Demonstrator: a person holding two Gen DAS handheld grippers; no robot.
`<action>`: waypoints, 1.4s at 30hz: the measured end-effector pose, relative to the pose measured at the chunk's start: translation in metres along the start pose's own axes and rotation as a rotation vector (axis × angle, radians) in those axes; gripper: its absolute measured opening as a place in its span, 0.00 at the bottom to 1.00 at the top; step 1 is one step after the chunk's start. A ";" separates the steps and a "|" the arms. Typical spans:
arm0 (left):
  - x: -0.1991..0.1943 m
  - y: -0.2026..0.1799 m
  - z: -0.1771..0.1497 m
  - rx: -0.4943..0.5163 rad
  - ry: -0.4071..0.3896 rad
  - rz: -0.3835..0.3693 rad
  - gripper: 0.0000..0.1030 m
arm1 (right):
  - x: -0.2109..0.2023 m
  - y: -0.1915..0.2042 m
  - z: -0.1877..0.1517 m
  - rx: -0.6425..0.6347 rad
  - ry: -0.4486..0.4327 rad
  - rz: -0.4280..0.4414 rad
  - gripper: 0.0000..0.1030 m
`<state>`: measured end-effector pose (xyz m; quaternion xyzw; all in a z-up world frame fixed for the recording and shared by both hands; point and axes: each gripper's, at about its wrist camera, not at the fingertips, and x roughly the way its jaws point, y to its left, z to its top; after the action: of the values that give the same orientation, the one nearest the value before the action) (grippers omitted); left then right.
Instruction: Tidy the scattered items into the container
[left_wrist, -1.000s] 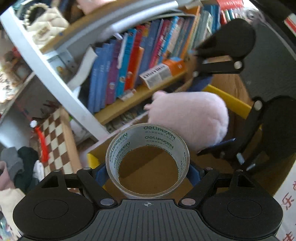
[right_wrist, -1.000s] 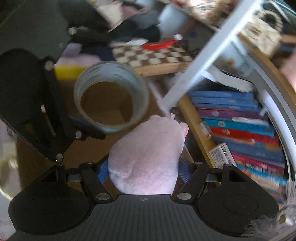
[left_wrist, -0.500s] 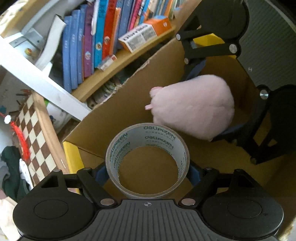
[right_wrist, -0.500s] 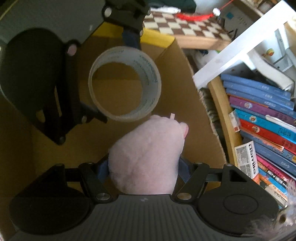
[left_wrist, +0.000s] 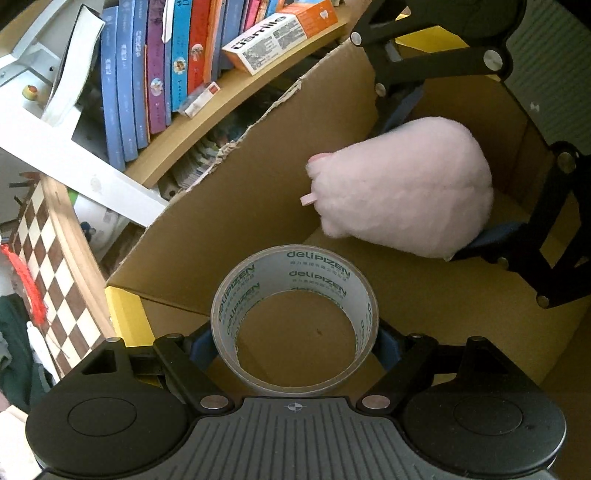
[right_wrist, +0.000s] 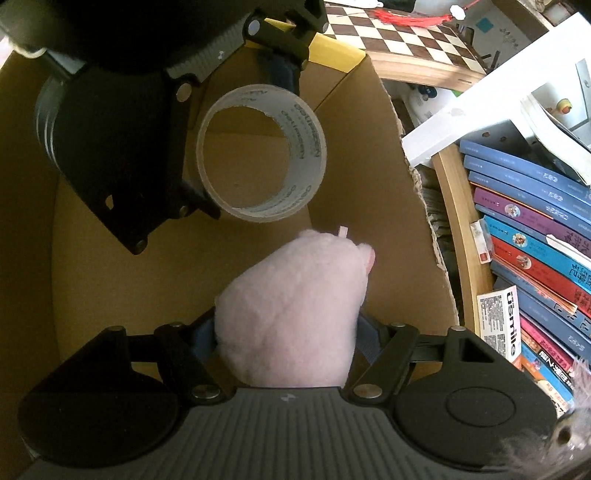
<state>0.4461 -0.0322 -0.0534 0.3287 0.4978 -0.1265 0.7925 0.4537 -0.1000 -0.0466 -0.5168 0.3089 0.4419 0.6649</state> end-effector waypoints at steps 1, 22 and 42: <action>0.000 0.000 -0.001 0.000 0.000 -0.001 0.83 | 0.002 -0.007 0.000 0.000 0.001 0.001 0.73; -0.067 0.003 -0.006 -0.034 -0.171 0.084 0.93 | -0.062 -0.015 -0.017 0.102 -0.141 -0.055 0.85; -0.194 -0.012 -0.066 -0.210 -0.480 0.171 0.93 | -0.183 0.033 0.004 0.235 -0.403 -0.194 0.85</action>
<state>0.3016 -0.0230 0.0921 0.2460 0.2767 -0.0812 0.9254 0.3474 -0.1432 0.0995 -0.3646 0.1682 0.4312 0.8080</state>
